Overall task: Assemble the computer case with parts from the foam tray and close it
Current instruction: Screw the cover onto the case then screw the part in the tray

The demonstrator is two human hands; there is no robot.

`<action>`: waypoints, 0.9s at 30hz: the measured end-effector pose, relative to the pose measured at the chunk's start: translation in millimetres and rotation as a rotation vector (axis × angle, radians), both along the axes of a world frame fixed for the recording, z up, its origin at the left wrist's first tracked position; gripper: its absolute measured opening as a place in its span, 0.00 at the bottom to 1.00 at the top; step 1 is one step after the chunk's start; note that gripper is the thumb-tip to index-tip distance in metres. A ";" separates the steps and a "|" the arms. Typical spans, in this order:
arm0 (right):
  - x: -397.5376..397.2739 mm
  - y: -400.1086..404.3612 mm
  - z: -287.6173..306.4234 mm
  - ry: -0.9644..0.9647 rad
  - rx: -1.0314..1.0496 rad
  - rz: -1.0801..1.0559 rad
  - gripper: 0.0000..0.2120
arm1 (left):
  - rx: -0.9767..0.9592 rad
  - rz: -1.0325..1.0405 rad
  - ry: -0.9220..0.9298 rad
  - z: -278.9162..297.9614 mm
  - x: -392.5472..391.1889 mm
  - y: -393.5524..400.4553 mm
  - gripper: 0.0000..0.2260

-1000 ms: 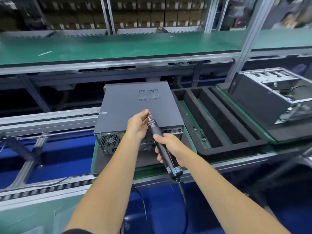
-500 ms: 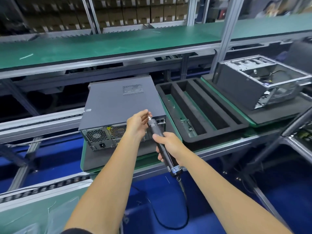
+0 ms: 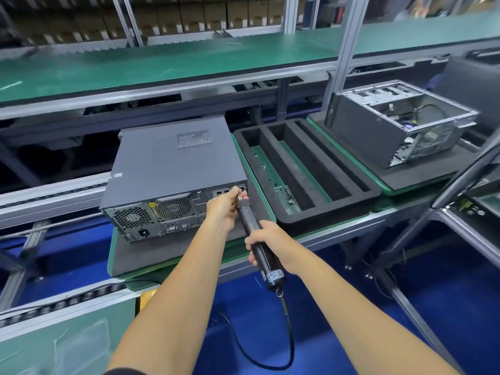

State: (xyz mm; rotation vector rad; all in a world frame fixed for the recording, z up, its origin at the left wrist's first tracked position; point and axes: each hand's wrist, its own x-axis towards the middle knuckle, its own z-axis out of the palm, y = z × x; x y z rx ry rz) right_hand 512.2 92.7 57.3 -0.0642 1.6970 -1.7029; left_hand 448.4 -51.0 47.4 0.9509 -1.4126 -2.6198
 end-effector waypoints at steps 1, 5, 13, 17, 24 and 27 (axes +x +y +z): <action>-1.0 3.4 -0.9 0.004 -0.001 0.024 0.12 | 0.021 0.005 0.001 -3.5 -1.1 1.4 0.05; -5.2 8.5 -6.0 0.078 0.041 0.081 0.17 | 0.114 0.007 0.059 -11.8 -4.4 1.5 0.07; -12.8 1.4 -16.9 0.150 0.058 0.046 0.20 | 0.134 -0.002 0.091 -10.3 -13.7 0.5 0.07; -15.0 2.0 -19.8 0.144 0.068 0.054 0.18 | 0.135 0.006 0.072 -11.1 -16.0 0.4 0.08; -15.3 2.0 -21.3 0.143 0.065 0.052 0.19 | 0.132 0.021 0.047 -13.2 -16.2 2.6 0.07; -14.9 0.6 -20.1 0.153 0.072 0.052 0.19 | 0.134 0.042 0.050 -13.5 -16.0 3.0 0.07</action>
